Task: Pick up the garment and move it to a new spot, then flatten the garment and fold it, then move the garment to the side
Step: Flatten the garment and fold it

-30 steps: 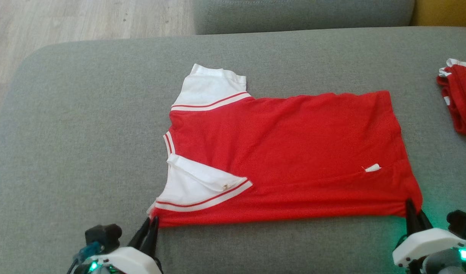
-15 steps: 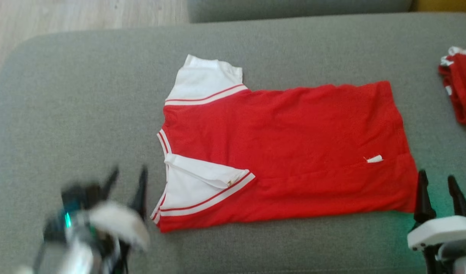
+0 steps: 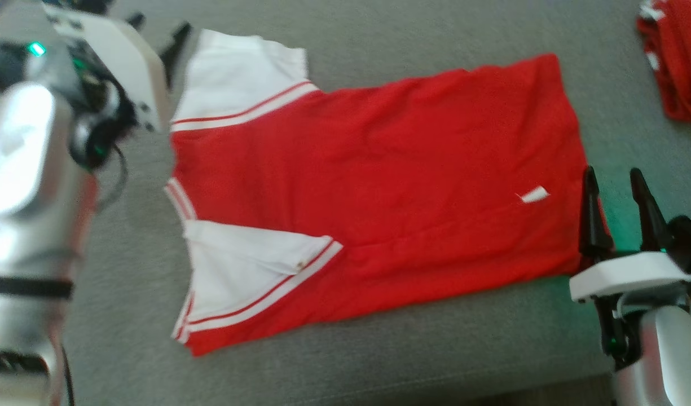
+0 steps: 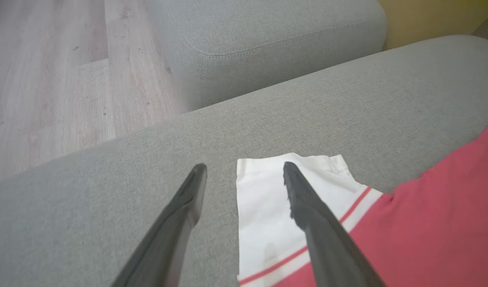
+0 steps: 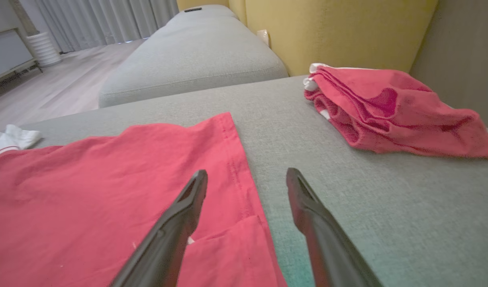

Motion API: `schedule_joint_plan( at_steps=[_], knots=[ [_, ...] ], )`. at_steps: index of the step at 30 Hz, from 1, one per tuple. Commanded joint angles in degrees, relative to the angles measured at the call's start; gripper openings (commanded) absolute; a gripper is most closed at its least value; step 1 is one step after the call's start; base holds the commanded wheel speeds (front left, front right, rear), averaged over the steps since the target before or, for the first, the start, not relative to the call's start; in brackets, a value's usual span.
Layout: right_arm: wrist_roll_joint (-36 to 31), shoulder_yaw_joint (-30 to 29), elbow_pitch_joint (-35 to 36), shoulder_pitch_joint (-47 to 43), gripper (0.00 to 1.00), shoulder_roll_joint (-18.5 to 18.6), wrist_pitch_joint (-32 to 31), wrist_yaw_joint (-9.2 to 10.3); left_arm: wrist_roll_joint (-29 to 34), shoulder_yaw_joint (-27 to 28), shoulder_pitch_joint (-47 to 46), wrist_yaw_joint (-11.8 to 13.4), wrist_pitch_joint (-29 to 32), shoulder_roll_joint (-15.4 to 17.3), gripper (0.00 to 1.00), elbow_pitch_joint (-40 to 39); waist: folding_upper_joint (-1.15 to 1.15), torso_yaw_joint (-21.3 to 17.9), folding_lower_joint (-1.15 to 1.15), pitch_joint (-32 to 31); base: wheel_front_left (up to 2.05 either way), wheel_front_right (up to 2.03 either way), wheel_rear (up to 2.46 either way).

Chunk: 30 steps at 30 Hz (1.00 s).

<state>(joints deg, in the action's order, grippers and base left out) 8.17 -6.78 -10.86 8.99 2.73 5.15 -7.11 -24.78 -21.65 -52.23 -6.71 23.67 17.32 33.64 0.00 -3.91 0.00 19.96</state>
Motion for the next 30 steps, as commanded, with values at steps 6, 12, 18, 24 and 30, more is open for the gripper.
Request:
schedule_joint_plan(
  at_steps=[6, 12, 18, 24, 30],
  knots=[
    [1.7, 3.0, 0.7, 2.7, 1.0, 0.2, 2.2, -0.37, 2.3, -2.1, -10.0, -0.6, -1.5, 4.9, 1.0, 10.4, 0.0, -7.0, 0.0, 5.7, 0.0, 0.0, 0.0],
    [3.5, 3.0, -0.7, 2.9, 1.0, 0.2, 3.5, -0.37, 1.6, -3.1, -12.3, -0.7, -3.3, 6.1, 1.0, 17.4, 0.0, -8.8, 0.0, 6.6, 0.0, 0.0, 0.0],
    [4.4, 3.1, -1.7, 3.2, 1.0, 0.2, 4.5, -0.37, 1.6, -5.0, -14.0, -0.8, -4.8, 7.5, 1.0, 21.7, 0.0, -9.5, 0.0, 7.3, 0.0, 0.0, 0.0],
    [4.5, 3.2, -2.5, 4.1, 1.0, 0.2, 5.1, -0.37, -0.1, -7.4, -15.4, -0.8, -5.2, 7.6, 1.0, 23.5, 0.0, -10.2, 0.0, 8.0, 0.0, 0.0, 0.0],
    [4.6, 3.3, -3.0, 5.0, 1.0, 0.2, 5.4, -0.37, -2.6, -10.7, -16.0, -0.8, -3.8, 8.0, 0.0, 24.3, 0.0, -10.8, 0.0, 8.1, 0.0, 0.0, 0.0]
  ],
)
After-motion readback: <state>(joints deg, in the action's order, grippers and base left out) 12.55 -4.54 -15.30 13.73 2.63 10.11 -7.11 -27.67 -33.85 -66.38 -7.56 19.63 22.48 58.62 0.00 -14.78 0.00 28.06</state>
